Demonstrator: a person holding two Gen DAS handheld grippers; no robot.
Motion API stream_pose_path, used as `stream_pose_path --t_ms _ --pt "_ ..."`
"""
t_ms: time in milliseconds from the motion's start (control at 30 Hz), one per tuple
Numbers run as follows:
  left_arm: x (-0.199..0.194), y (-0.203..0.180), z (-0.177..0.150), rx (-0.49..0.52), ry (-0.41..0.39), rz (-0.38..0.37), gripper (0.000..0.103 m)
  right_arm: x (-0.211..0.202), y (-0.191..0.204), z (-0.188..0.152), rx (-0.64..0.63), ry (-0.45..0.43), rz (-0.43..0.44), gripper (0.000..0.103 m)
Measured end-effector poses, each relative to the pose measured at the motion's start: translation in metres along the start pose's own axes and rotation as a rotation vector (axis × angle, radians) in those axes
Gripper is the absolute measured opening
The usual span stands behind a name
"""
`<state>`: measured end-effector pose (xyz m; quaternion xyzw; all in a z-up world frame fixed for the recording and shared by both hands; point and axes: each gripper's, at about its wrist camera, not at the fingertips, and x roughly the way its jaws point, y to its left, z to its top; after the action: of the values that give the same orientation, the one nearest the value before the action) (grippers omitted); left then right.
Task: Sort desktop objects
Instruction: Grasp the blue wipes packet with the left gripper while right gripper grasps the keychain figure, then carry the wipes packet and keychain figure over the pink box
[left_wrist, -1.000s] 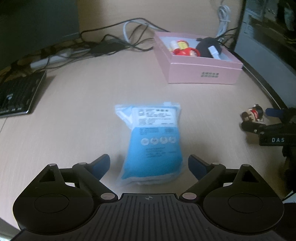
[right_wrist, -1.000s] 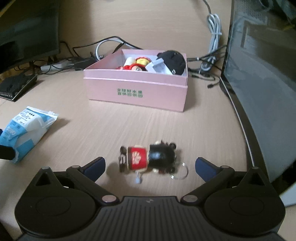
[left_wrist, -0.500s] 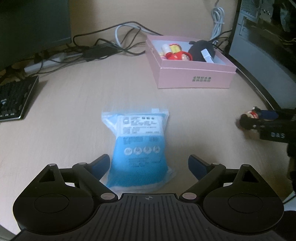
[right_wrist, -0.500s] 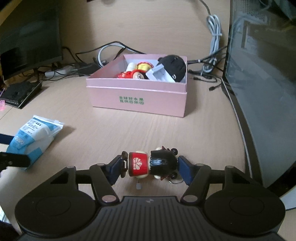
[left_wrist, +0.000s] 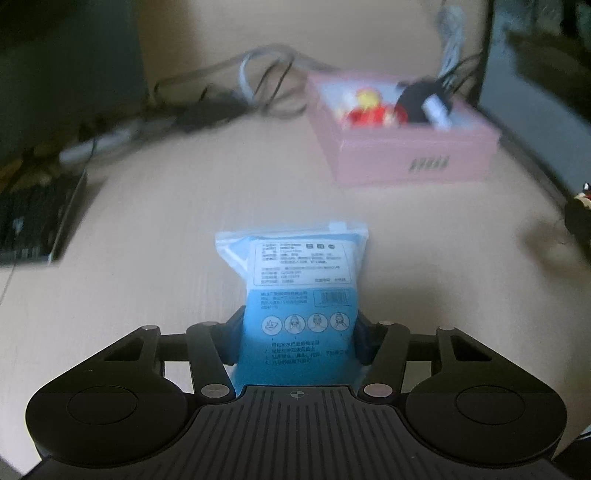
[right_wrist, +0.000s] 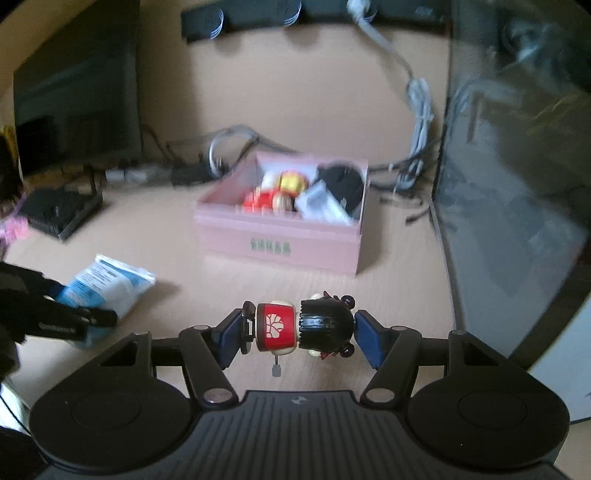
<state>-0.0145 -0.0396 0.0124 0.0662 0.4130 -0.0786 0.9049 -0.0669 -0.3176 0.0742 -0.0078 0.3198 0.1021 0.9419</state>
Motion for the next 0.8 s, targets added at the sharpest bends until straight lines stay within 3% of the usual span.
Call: stream_pose_path --t_ms 200,333,533,633,733,800 --pt "-0.008 0.000 0.064 0.001 -0.164 -0.010 0.059 -0.035 -0.002 0.030 0.029 -0.146 -0.012 0.064" --pt "0.009 -0.007 0.108 0.029 -0.203 -0.054 0.059 -0.030 0.003 0.031 0.039 -0.152 -0.037 0.064" --pt "0.059 -0.032 0.165 0.076 -0.219 -0.132 0.059 -0.019 -0.003 0.029 0.109 -0.103 -0.106 0.064" --pt "0.094 -0.049 0.183 0.127 -0.213 -0.134 0.062 -0.014 -0.008 0.030 0.121 -0.077 -0.144 0.064" --pt "0.122 -0.052 0.185 0.113 -0.153 -0.139 0.065 -0.006 -0.009 0.034 0.134 -0.045 -0.177 0.064" --pt "0.119 -0.045 0.180 0.074 -0.149 -0.163 0.071 -0.004 -0.008 0.038 0.124 -0.049 -0.189 0.064"
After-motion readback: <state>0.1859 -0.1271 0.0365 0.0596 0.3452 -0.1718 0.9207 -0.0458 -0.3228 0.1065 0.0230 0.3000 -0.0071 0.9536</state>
